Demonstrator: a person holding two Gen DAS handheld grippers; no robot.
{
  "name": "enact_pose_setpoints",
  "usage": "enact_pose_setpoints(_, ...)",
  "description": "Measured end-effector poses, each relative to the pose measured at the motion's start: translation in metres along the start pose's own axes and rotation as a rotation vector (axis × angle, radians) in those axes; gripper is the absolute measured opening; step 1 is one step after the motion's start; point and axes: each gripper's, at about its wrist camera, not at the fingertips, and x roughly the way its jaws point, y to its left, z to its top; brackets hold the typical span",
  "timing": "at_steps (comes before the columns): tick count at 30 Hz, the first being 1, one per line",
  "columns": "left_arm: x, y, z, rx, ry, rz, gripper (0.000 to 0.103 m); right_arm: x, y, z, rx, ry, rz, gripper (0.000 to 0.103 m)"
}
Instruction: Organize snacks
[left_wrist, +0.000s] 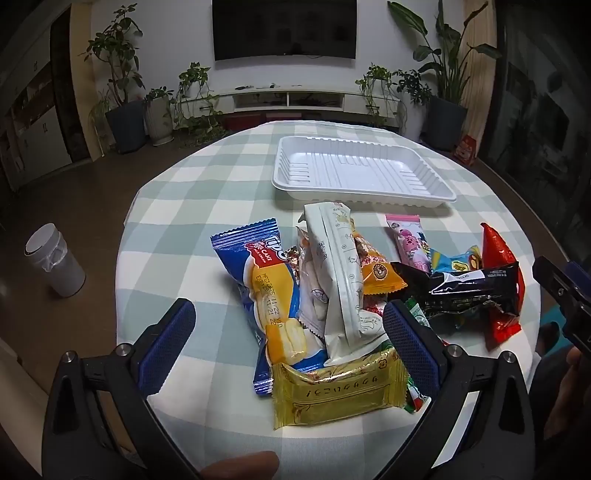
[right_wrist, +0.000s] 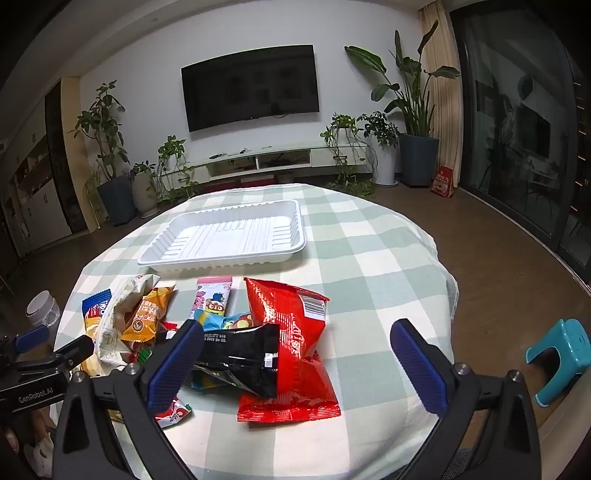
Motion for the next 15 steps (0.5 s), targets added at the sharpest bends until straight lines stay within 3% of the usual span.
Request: enact_pose_setpoints(15, 0.0002, 0.0002, 0.0001, 0.002, 0.006, 0.003, 0.103, -0.0003, -0.0001, 0.0001, -0.009, -0.001, -0.004, 0.103)
